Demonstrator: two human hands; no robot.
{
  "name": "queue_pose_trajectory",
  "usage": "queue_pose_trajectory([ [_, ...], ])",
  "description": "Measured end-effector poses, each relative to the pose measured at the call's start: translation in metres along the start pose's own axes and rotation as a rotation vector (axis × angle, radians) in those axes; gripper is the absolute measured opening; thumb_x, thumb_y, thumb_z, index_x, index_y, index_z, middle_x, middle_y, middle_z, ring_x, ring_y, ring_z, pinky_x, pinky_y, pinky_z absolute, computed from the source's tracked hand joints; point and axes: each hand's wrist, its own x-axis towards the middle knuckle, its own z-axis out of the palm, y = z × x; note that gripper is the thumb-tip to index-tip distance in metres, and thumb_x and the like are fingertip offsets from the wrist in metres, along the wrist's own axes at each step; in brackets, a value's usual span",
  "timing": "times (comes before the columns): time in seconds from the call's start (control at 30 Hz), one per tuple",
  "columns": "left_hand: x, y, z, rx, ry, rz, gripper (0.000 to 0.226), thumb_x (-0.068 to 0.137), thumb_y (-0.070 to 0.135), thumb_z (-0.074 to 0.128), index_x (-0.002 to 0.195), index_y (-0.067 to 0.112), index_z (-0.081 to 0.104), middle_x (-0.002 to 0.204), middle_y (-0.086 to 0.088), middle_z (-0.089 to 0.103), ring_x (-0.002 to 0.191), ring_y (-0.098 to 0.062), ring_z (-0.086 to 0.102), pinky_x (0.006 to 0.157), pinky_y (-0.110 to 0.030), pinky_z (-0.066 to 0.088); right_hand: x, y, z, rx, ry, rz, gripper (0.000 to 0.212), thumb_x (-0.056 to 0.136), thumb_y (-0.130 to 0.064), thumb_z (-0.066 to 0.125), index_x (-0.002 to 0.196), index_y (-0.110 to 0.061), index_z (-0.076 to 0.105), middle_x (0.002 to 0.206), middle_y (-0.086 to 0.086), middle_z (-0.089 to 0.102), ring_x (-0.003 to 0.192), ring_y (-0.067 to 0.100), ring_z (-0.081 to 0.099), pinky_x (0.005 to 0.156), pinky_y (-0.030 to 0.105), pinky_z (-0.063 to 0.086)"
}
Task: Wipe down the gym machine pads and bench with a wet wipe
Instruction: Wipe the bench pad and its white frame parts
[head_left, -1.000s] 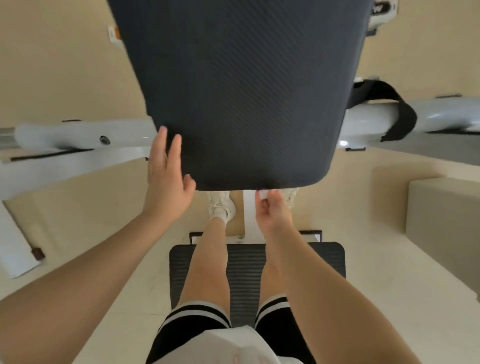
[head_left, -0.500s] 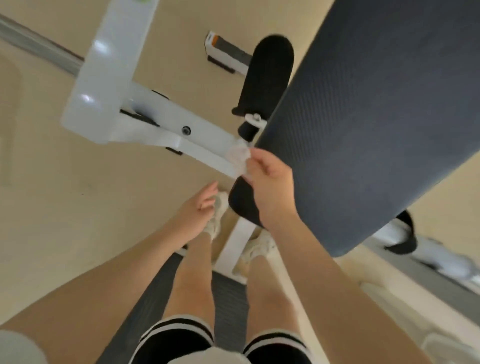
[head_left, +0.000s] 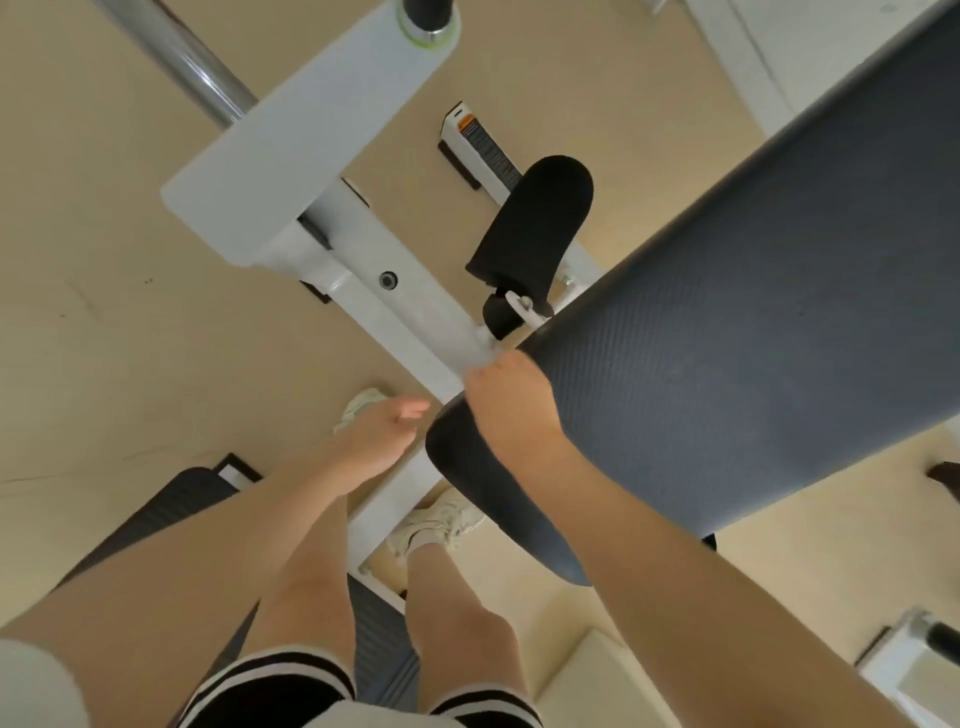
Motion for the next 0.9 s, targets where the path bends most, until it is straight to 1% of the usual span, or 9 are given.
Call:
queue_pose_trajectory([
  [0.13,-0.006,-0.007,-0.012,-0.126,0.190,-0.063,0.041,0.091,0.002,0.041,0.126,0.020,0.053,0.129,0.000,0.055,0.120,-0.022,0.051,0.104,-0.038,0.039,0.003,-0.048,0.031,0.136,-0.193,-0.149,0.023,0.088,0.001,0.046,0.107,-0.008,0.055,0.102,0.008,0.062,0.097,0.026,0.056,0.079,0.031,0.040],
  [0.2,-0.013,-0.005,-0.020,-0.197,0.220,-0.056,0.042,0.089,-0.002,0.041,0.121,0.021,0.055,0.125,0.001,0.056,0.114,-0.021,0.053,0.099,-0.035,0.043,0.000,-0.056,0.034,0.303,-0.256,-0.100,0.034,0.086,0.004,0.046,0.117,-0.009,0.054,0.106,0.011,0.062,0.098,0.028,0.057,0.079,0.033,0.048],
  [0.3,-0.028,0.008,-0.029,-0.187,0.186,0.001,0.044,0.089,-0.003,0.040,0.129,0.016,0.049,0.121,0.001,0.055,0.108,-0.014,0.053,0.078,-0.019,0.044,-0.009,-0.029,0.014,0.413,-0.046,0.033,0.036,0.085,0.005,0.048,0.116,-0.013,0.057,0.107,0.007,0.063,0.101,0.026,0.056,0.088,0.036,0.048],
  [0.4,-0.034,0.029,-0.024,-0.169,0.181,0.044,0.042,0.091,-0.001,0.040,0.128,0.016,0.048,0.124,0.000,0.056,0.106,-0.013,0.054,0.079,-0.020,0.044,-0.006,0.018,-0.015,0.281,0.167,0.023,0.031,0.085,0.002,0.050,0.113,-0.011,0.056,0.111,0.005,0.060,0.110,0.023,0.049,0.097,0.032,0.037],
  [0.53,-0.020,0.057,-0.004,-0.081,0.141,0.101,0.040,0.093,0.005,0.038,0.129,0.020,0.048,0.131,0.001,0.053,0.115,-0.014,0.051,0.102,-0.034,0.039,0.007,0.049,-0.024,-0.125,-0.041,-0.175,0.026,0.092,-0.005,0.043,0.117,-0.008,0.050,0.106,0.006,0.061,0.104,0.024,0.053,0.088,0.031,0.038],
  [0.63,-0.010,0.083,0.009,-0.040,0.119,0.165,0.041,0.095,0.008,0.037,0.133,0.020,0.044,0.137,0.001,0.049,0.123,-0.017,0.047,0.107,-0.038,0.036,0.001,0.078,-0.033,-0.269,-0.065,-0.249,0.021,0.094,-0.010,0.041,0.111,-0.010,0.053,0.104,0.007,0.062,0.099,0.024,0.056,0.073,0.030,0.036],
  [0.73,-0.001,0.116,0.022,0.050,0.074,0.247,0.041,0.098,0.013,0.032,0.139,0.019,0.039,0.144,0.001,0.040,0.133,-0.018,0.037,0.110,-0.035,0.028,0.001,0.134,-0.064,-0.278,0.031,-0.084,0.019,0.092,-0.009,0.042,0.099,-0.008,0.060,0.095,0.008,0.064,0.094,0.025,0.054,0.071,0.032,0.033],
  [0.8,0.006,0.136,0.033,0.106,0.036,0.290,0.043,0.099,0.012,0.028,0.141,0.021,0.035,0.147,0.002,0.036,0.134,-0.016,0.034,0.105,-0.026,0.027,0.000,0.177,-0.084,-0.273,0.060,0.047,0.022,0.091,-0.004,0.041,0.097,-0.007,0.062,0.092,0.009,0.064,0.096,0.027,0.051,0.079,0.033,0.034],
  [0.9,0.017,0.154,0.045,0.147,0.017,0.313,0.046,0.098,0.010,0.029,0.142,0.022,0.034,0.145,0.000,0.039,0.127,-0.014,0.043,0.091,-0.018,0.032,-0.002,0.220,-0.102,-0.213,0.139,0.232,0.029,0.085,0.005,0.039,0.100,-0.005,0.062,0.091,0.013,0.064,0.097,0.031,0.049,0.090,0.036,0.031],
])
